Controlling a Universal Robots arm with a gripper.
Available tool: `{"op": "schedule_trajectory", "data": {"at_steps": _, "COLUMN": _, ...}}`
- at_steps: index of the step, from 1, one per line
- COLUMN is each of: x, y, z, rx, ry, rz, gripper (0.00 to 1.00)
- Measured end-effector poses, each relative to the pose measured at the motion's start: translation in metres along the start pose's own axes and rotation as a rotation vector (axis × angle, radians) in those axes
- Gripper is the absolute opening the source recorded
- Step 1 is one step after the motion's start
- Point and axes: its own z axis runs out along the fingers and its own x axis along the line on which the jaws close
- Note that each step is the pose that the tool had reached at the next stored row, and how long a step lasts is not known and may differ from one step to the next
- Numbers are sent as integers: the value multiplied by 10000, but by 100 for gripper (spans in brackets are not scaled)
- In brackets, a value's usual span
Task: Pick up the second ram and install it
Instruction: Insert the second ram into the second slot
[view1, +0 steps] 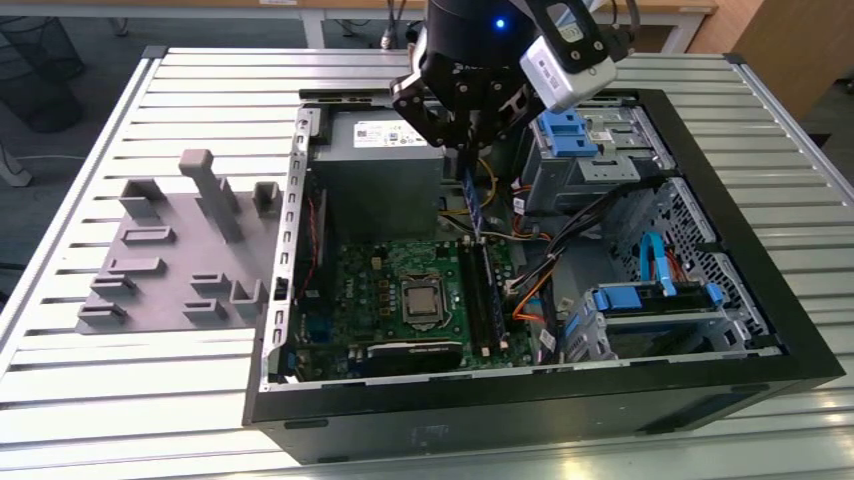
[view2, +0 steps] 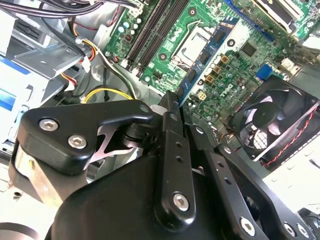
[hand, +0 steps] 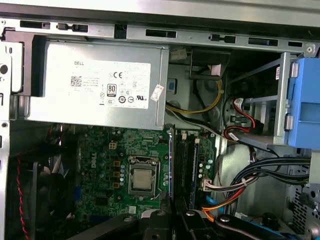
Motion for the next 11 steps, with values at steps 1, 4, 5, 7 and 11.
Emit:
{"op": "schedule_trajectory", "data": {"at_steps": 1, "x": 0, "y": 0, "z": 0, "rx": 5, "ry": 0, "rz": 0, "gripper": 14}}
{"op": "schedule_trajectory", "data": {"at_steps": 4, "x": 0, "y": 0, "z": 0, "rx": 21, "ry": 1, "rz": 0, "gripper": 14}}
{"op": "schedule_trajectory", "data": {"at_steps": 5, "x": 0, "y": 0, "z": 0, "rx": 26, "ry": 2, "rz": 0, "gripper": 14}}
{"op": "schedule_trajectory", "data": {"at_steps": 7, "x": 0, "y": 0, "z": 0, "rx": 36, "ry": 3, "rz": 0, "gripper": 14}}
{"op": "schedule_trajectory", "data": {"at_steps": 11, "x": 0, "y": 0, "z": 0, "rx": 57, "ry": 4, "rz": 0, "gripper": 14}}
